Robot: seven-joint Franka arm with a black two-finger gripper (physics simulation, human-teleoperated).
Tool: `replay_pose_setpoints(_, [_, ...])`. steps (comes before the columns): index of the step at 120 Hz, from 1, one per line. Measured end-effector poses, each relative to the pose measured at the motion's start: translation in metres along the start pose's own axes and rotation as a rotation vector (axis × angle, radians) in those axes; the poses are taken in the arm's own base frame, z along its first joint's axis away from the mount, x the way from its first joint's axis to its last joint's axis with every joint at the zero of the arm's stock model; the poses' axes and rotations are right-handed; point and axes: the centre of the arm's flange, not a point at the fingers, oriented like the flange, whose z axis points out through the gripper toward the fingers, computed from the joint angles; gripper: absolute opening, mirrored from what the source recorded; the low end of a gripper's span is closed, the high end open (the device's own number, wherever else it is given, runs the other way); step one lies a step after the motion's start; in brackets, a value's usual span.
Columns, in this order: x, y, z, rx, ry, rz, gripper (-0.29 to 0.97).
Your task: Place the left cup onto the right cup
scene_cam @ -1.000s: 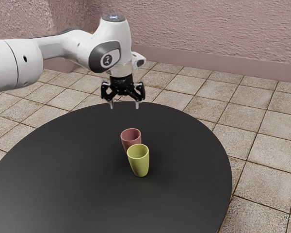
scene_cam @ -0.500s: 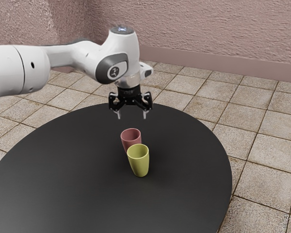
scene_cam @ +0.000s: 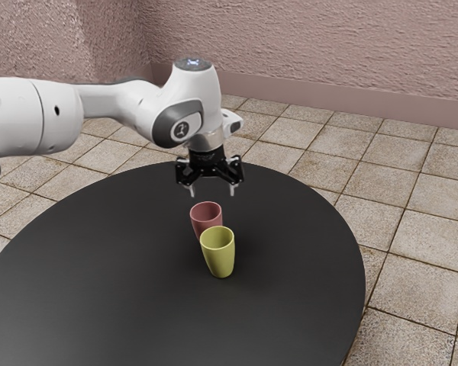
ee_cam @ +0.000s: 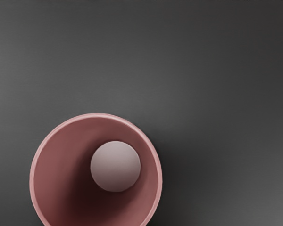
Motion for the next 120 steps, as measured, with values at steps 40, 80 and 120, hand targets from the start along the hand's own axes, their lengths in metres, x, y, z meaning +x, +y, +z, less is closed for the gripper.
replay_pose_setpoints(40, [0.002,0.005,0.019,-0.015,-0.002,-0.006,0.68])
replay_pose_setpoints(80, [0.005,0.008,0.042,-0.022,-0.012,-0.009,0.68])
replay_pose_setpoints(120, [0.007,0.011,0.062,-0.026,-0.013,-0.005,0.68])
